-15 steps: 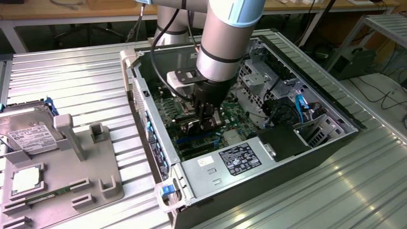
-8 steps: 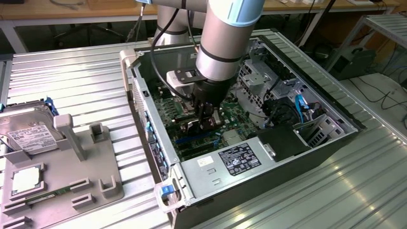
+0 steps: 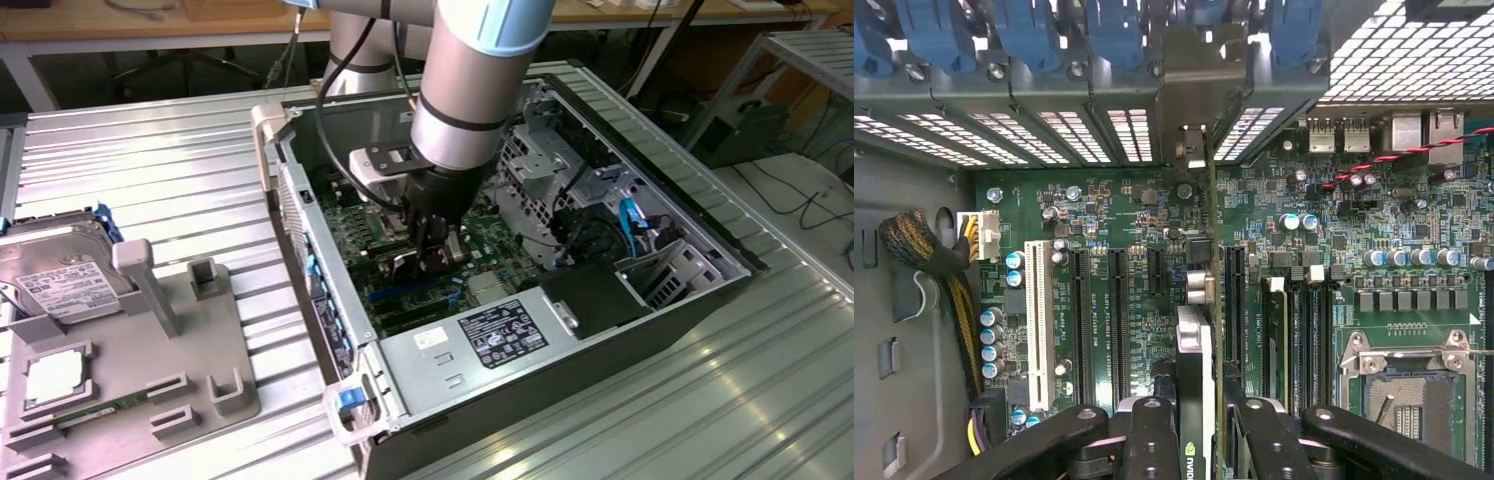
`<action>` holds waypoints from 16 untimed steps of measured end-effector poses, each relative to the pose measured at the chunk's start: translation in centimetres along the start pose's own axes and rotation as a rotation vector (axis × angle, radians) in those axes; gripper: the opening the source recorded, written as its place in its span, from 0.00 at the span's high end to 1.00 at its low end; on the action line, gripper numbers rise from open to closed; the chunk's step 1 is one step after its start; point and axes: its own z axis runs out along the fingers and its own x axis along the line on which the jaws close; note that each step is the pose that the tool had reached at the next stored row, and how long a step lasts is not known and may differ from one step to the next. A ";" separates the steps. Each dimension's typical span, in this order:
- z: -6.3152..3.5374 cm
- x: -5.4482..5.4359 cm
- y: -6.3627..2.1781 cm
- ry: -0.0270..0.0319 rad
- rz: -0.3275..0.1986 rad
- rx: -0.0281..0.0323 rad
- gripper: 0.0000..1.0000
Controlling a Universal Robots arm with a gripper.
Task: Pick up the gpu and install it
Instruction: 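Insert the gpu into the slot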
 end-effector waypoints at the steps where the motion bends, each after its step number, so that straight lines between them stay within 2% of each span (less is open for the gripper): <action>1: 0.02 0.0 0.00 -0.0001 0.000 0.0000 0.73; 16: 0.03 0.0 -0.01 -0.0001 0.000 0.0000 0.73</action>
